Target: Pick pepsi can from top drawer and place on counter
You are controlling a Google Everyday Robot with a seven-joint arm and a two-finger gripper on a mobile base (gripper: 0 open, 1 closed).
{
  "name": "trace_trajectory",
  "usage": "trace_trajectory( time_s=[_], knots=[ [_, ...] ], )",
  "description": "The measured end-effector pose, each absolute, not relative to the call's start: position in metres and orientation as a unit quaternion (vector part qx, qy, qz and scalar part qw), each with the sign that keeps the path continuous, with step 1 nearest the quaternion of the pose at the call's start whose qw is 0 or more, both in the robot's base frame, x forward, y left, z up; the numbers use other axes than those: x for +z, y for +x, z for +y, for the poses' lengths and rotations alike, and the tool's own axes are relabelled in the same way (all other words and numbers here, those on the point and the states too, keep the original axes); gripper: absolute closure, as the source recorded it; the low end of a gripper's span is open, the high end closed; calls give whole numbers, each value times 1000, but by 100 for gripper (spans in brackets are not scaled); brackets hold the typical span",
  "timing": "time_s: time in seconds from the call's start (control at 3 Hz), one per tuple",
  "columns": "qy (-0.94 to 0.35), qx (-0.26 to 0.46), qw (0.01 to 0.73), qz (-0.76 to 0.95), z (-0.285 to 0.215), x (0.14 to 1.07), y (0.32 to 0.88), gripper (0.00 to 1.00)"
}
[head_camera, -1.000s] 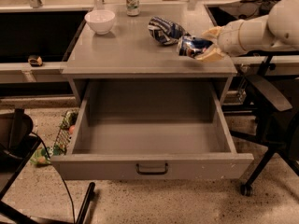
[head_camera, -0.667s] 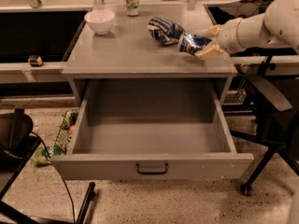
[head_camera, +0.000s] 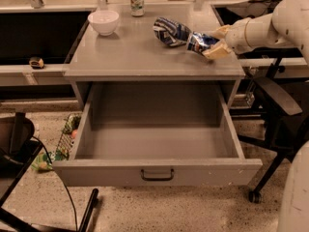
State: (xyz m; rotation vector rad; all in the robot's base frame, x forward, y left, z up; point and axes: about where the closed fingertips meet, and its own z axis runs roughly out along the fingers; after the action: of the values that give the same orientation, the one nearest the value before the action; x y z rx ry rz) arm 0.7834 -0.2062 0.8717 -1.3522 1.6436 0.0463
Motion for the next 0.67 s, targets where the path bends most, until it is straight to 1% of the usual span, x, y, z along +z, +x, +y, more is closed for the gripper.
trace_trajectory(
  time_s=[0.33, 0.67],
  knots=[
    [-549, 23, 487, 679, -209, 871, 787, 12],
    [-545, 27, 491, 679, -212, 873, 788, 0]
  ],
)
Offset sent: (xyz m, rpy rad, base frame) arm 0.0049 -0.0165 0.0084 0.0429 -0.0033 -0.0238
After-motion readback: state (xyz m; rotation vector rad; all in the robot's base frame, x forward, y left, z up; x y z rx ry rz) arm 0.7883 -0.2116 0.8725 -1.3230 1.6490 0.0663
